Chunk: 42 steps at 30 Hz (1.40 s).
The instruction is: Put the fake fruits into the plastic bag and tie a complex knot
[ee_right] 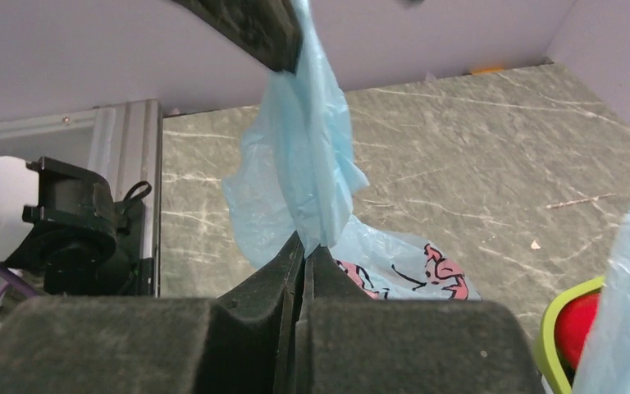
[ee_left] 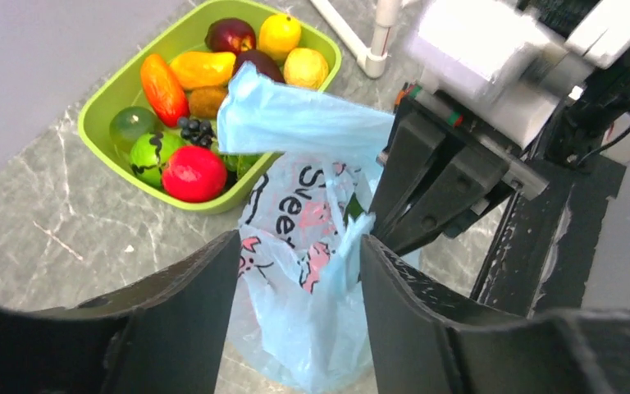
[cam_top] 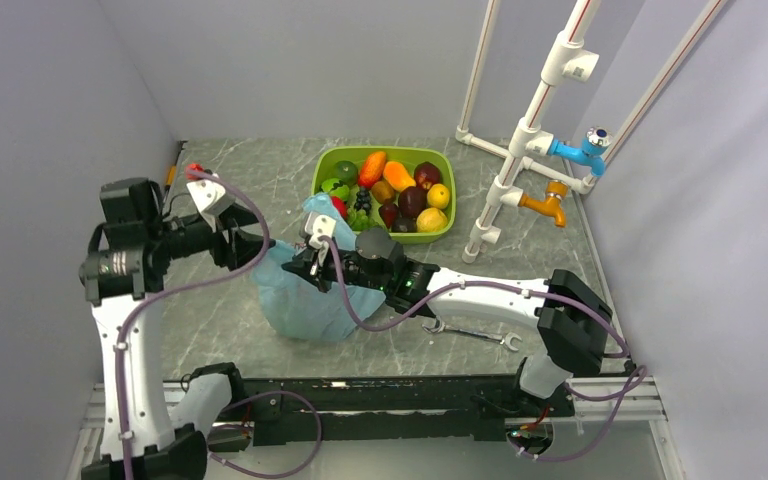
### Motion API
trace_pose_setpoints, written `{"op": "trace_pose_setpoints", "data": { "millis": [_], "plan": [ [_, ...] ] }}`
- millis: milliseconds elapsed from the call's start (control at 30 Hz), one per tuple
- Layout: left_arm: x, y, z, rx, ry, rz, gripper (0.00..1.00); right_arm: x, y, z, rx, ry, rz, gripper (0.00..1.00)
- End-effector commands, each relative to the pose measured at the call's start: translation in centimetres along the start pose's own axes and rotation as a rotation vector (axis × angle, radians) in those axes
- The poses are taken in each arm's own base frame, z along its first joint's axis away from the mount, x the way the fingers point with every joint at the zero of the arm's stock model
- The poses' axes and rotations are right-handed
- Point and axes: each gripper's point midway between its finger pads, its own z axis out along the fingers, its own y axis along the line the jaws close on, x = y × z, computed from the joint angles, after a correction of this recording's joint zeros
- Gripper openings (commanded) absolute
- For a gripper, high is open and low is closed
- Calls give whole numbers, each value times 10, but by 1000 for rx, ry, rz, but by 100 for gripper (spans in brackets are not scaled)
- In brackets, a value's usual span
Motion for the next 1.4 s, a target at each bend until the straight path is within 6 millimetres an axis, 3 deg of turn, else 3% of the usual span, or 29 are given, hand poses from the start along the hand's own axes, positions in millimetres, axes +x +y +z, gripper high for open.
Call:
{"op": "trace_pose_setpoints", "data": {
  "millis": [0,167,367,500,567,633,700,733,800,867,933,1067,1233,1367],
  "plan": [
    [-9,-17,-9,106,70,100,66,-20,8,-6,-45,-31,-61,0],
    [-4,-14,1,121,167,117,73,-14,8,-3,-54,1,-57,0],
    [13,-25,17,179,252,113,68,-15,6,0,-47,12,-46,0],
    [38,-13,21,142,337,52,37,-19,3,-4,-30,-1,-55,0],
    [41,-14,22,154,346,28,14,-21,1,-5,-26,-3,-52,0],
    [34,-18,25,160,311,-7,0,-26,-2,-7,-7,-16,-36,21],
    [25,-23,30,154,246,-63,0,-35,-6,-8,28,-47,3,61],
    [19,-23,32,142,205,-69,0,-42,-9,-7,48,-70,33,74],
    [10,-19,37,71,121,-148,0,-58,-11,-6,78,-121,92,91],
    [2,-15,38,26,51,-150,0,-71,-14,-3,114,-169,138,95],
    [-2,-16,39,11,17,-207,0,-82,-16,2,161,-216,160,97],
    [-7,-14,41,-5,-16,-250,0,-75,-21,20,216,-233,179,98],
    [-16,-17,38,20,-50,-325,0,-50,-27,31,238,-219,147,75],
    [-24,-23,35,40,-81,-358,0,-2,-29,33,252,-146,83,51]
  ]
}}
